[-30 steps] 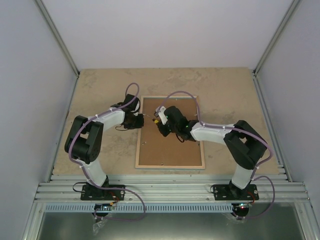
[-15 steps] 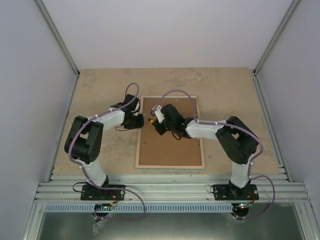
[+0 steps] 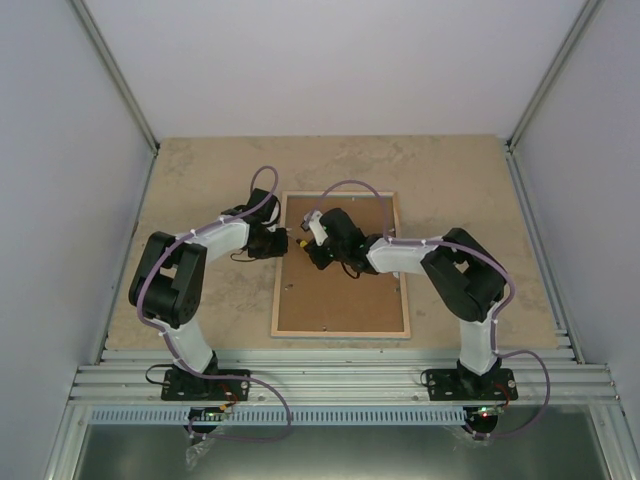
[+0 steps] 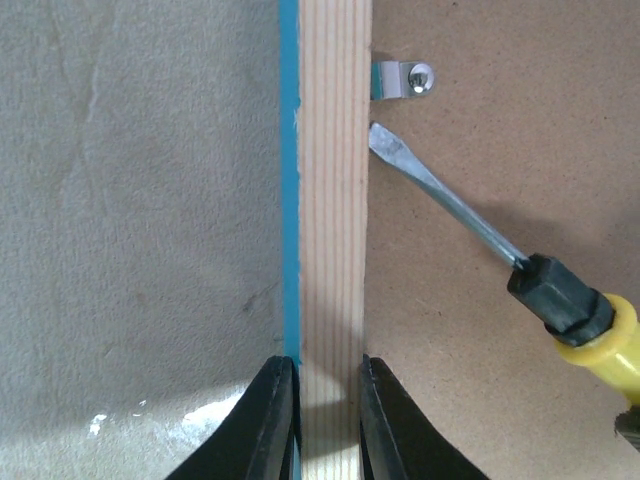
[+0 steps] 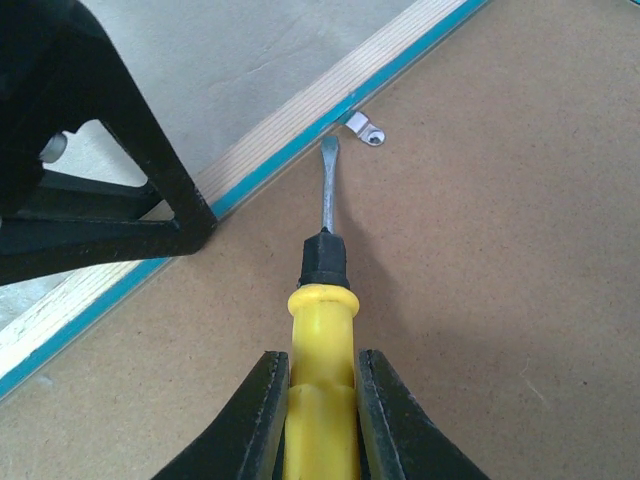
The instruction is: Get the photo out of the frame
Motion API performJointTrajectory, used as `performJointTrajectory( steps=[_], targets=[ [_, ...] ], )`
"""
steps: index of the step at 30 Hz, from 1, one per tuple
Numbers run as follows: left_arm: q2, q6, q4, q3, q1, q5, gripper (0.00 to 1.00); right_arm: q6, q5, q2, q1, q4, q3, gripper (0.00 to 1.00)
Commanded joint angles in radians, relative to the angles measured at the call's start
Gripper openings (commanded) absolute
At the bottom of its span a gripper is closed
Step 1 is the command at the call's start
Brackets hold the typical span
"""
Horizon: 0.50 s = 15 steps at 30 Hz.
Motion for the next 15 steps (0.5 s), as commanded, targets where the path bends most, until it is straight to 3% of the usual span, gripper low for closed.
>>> performJointTrajectory(
  steps=[1, 15],
  targets=[
    [0.013, -0.008, -0.044, -0.011, -0.011, 0.103, 0.14, 0.018, -0.01, 0.021, -0.008, 0.019, 0.032, 0.01],
    [0.013, -0.004, -0.046, -0.01, -0.011, 0.106, 0.13, 0.046, -0.009, 0.035, -0.022, 0.034, 0.046, 0.0]
  ],
)
